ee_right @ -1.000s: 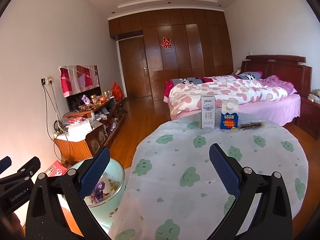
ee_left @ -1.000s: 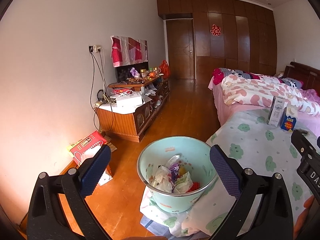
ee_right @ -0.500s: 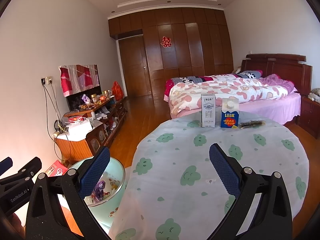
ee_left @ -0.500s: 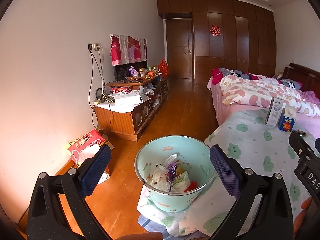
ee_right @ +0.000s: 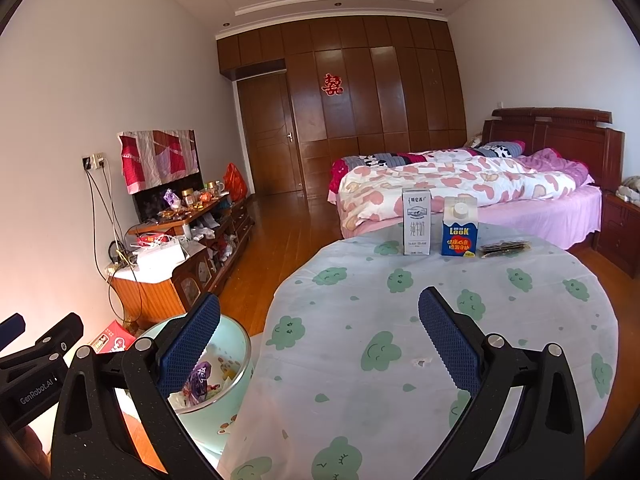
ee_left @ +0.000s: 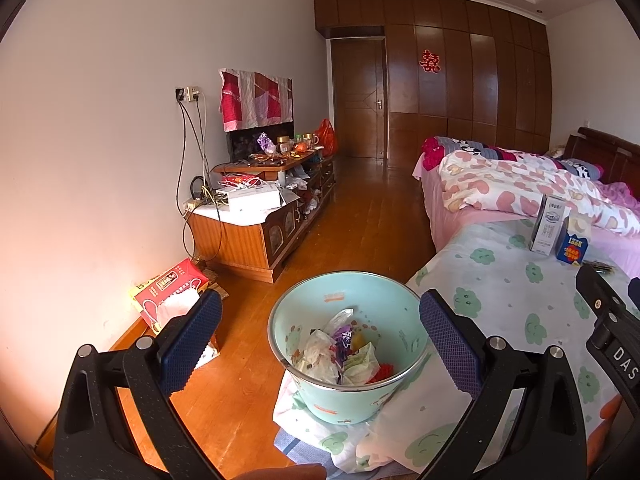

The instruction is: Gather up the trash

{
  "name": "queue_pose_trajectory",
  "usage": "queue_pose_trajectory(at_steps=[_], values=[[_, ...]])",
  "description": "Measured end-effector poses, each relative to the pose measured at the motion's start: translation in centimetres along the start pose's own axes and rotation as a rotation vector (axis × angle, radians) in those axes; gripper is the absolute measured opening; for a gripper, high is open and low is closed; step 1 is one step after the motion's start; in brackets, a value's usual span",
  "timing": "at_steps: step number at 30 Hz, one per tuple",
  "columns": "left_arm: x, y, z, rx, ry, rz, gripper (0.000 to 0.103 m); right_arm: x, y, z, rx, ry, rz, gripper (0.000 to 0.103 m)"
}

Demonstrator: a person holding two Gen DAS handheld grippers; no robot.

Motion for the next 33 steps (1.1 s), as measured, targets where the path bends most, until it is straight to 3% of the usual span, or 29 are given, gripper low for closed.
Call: queue_pose_trajectory(at_steps=[33], values=[[0.10, -0.12, 0.18, 0.005, 0.004, -0.018, 0.094, 0.05, 0.05, -0.04, 0.001, 0.000, 0.000, 0.098]])
Point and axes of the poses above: each gripper's, at about its wrist camera, not at the fingertips, and y roughly the way its jaws point, x to its right, z to its top, the point moved 10 cm from there along y, roughly the way its jaws point, and after that the axes turned 14 degrees about -y, right-handed, at the moved point
